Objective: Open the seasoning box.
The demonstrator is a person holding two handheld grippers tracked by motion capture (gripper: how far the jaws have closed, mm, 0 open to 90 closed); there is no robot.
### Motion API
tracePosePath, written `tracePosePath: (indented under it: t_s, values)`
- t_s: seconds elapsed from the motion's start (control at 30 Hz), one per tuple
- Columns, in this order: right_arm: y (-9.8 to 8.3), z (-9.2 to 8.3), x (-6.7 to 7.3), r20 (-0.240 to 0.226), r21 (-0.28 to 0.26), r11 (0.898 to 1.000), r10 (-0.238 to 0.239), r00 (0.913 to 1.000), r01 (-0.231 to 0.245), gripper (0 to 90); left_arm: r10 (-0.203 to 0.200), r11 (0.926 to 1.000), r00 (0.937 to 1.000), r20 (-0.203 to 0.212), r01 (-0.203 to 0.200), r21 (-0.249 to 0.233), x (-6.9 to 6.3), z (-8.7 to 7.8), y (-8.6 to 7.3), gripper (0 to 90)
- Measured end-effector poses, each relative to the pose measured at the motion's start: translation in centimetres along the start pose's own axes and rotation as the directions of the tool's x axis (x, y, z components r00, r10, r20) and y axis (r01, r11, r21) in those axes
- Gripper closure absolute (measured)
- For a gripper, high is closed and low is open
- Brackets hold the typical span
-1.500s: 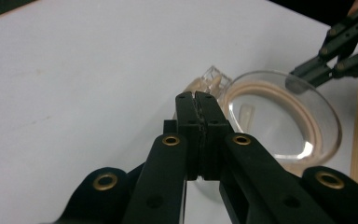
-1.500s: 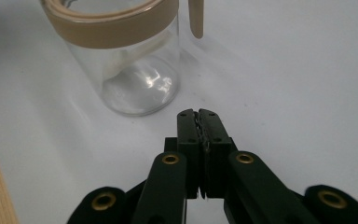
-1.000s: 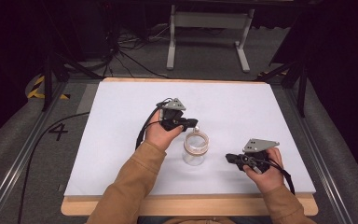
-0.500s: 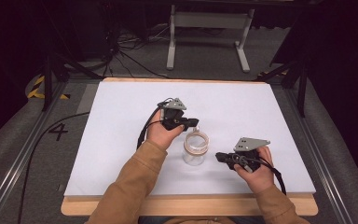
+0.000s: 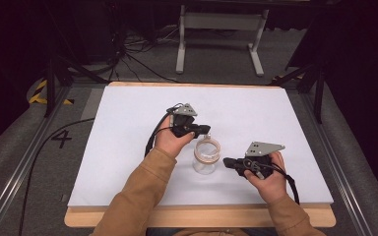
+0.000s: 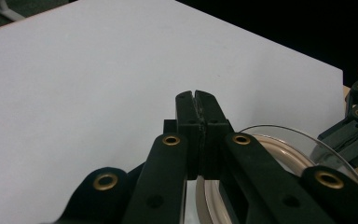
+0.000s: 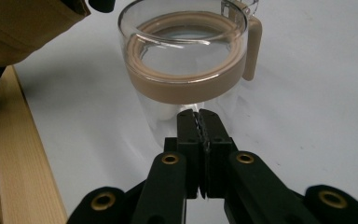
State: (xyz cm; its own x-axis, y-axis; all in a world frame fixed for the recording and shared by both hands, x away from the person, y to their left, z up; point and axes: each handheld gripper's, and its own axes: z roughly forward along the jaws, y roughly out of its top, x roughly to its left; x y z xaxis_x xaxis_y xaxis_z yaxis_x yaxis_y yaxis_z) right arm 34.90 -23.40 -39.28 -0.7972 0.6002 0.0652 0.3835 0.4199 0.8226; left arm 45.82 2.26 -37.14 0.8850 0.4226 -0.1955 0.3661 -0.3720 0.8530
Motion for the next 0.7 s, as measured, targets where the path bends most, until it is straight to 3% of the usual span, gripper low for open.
tracePosePath:
  t_s: [0.47,0.7]
  values:
    - [0.6,0.5,0.5,-0.029,-0.008,1.0,-0.006,0.9996,0.005,88.8,-0.023,0.9997,0.9997,0.009,0.023,-0.006,0.2,0.1,-0.2,89.8]
    - [1.1,0.7,1.0,-0.052,-0.04,0.999,-0.011,0.9986,0.009,89.1,-0.022,0.9997,0.9997,0.011,0.022,-0.007,0.3,0.1,-0.2,89.8]
